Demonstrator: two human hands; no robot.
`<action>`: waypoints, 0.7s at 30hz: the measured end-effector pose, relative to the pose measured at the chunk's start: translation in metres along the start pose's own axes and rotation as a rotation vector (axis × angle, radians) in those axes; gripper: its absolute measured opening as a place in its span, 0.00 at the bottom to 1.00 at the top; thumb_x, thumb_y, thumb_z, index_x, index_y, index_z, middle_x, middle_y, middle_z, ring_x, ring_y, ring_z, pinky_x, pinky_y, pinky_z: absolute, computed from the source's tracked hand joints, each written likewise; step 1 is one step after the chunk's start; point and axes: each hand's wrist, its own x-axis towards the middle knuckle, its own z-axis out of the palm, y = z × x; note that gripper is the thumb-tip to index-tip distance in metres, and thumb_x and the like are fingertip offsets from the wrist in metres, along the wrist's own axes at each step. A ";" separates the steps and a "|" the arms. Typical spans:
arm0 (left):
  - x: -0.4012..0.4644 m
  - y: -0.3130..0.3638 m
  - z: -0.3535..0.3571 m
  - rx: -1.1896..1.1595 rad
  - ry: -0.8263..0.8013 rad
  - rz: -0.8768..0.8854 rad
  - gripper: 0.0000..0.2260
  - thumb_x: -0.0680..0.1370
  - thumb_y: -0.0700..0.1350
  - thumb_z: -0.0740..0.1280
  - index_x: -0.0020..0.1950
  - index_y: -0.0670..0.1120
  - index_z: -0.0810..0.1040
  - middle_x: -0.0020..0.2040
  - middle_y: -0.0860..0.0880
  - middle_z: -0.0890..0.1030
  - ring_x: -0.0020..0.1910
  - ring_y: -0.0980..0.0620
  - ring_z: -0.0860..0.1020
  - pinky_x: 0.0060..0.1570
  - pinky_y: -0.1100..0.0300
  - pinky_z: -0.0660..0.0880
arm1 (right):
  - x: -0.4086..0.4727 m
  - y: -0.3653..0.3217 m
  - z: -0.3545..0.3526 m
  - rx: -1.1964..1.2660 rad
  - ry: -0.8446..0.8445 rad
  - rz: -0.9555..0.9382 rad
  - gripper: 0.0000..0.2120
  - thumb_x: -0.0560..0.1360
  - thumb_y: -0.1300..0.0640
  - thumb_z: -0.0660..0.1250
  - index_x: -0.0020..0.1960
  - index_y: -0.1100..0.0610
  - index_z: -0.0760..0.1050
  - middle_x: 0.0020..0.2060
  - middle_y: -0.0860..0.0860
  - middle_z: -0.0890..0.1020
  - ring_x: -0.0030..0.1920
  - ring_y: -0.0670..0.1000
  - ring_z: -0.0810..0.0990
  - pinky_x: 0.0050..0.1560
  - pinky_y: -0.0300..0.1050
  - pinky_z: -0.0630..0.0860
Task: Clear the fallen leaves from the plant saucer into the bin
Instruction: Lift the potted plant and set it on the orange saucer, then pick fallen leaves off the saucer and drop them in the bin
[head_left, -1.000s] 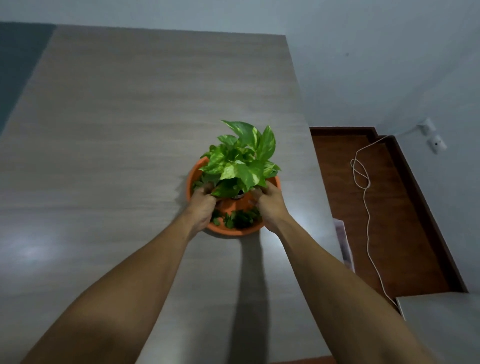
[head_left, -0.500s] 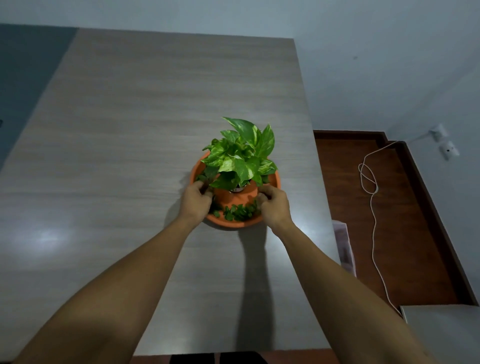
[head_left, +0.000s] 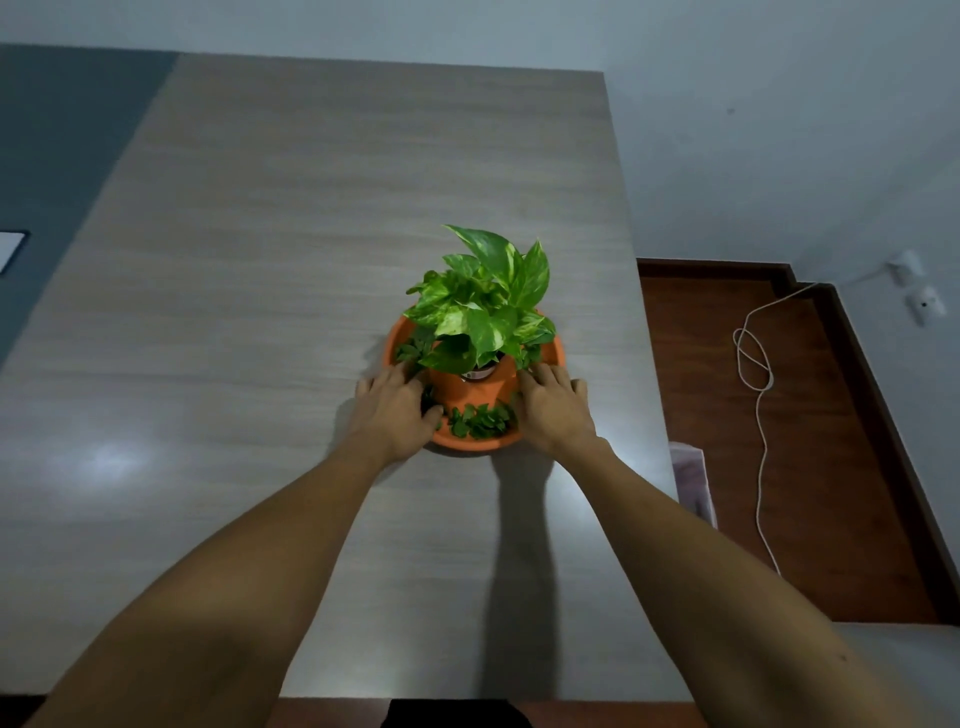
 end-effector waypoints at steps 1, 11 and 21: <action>0.005 0.000 0.001 0.035 -0.008 0.013 0.22 0.77 0.61 0.60 0.66 0.52 0.75 0.70 0.48 0.73 0.70 0.44 0.69 0.64 0.46 0.64 | 0.006 0.000 0.000 -0.016 -0.019 -0.002 0.23 0.82 0.48 0.56 0.74 0.55 0.65 0.73 0.55 0.68 0.73 0.59 0.63 0.63 0.58 0.63; -0.012 0.011 0.020 0.117 0.016 0.047 0.19 0.79 0.60 0.57 0.60 0.52 0.80 0.61 0.48 0.79 0.59 0.43 0.76 0.61 0.47 0.66 | -0.006 -0.004 0.016 -0.098 -0.009 -0.005 0.20 0.82 0.44 0.54 0.62 0.57 0.74 0.61 0.56 0.76 0.63 0.60 0.72 0.58 0.57 0.63; 0.004 0.006 0.008 0.091 -0.039 0.054 0.25 0.74 0.64 0.59 0.65 0.53 0.75 0.65 0.45 0.76 0.62 0.41 0.74 0.61 0.48 0.69 | 0.021 -0.009 -0.004 -0.029 -0.100 0.005 0.25 0.80 0.44 0.56 0.73 0.56 0.67 0.70 0.62 0.70 0.69 0.64 0.69 0.67 0.58 0.65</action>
